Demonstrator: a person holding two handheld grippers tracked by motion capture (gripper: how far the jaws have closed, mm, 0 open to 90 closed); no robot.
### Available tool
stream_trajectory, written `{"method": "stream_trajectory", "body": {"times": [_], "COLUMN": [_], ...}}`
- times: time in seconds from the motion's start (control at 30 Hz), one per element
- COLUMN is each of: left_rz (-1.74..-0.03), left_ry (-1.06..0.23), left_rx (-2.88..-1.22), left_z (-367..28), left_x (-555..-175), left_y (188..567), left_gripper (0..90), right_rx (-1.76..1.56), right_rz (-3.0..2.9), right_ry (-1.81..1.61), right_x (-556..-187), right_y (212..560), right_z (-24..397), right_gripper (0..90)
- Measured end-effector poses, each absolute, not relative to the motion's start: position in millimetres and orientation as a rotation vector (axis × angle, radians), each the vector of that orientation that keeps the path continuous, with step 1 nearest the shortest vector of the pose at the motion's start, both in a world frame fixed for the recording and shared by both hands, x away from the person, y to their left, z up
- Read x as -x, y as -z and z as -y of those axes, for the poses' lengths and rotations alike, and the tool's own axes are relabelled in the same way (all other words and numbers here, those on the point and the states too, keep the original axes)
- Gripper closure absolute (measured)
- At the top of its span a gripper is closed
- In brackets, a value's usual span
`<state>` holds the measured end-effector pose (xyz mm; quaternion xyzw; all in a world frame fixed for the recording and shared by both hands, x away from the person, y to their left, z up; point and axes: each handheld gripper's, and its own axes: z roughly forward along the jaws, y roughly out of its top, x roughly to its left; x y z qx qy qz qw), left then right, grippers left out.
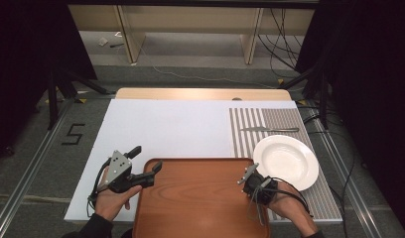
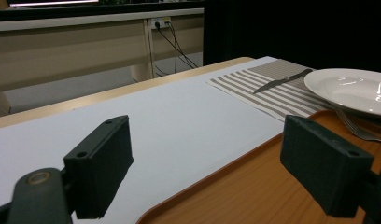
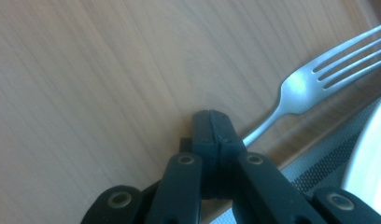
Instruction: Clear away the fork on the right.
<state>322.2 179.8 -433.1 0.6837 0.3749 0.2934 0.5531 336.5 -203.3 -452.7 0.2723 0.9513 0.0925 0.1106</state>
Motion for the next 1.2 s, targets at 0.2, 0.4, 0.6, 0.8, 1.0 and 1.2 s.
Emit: {"method": "stream_trajectory", "body": {"times": [0.2,0.4,0.6,0.8,1.0,1.2], "left_rz": [-0.891,-0.894,-0.896,-0.89,-0.888,-0.885], "left_ry": [-0.696,-0.694,-0.696,-0.693,-0.693,-0.691], "left_rx": [-1.614,-1.615,-1.613,-1.618,-1.616,-1.62], "left_z": [-180,-179,-180,-180,-180,-179], "left_x": [-323,-325,-324,-324,-323,-323], "left_y": [433,433,433,434,433,434], "left_gripper": [16.4,16.4,16.4,16.4,16.4,16.4], "right_rx": [-0.808,-0.82,-0.82,-0.825,-0.854,-0.886], "right_rz": [-2.796,-2.793,-2.769,-2.749,-2.711,-2.643], "right_ry": [-0.287,-0.355,-0.465,-0.57,-0.741,-0.898], "right_x": [-337,-337,-335,-333,-333,-332], "right_y": [453,450,444,441,435,426], "right_z": [206,209,208,207,206,207], "right_gripper": [90.0,87.8,79.8,64.7,52.4,48.1]}}
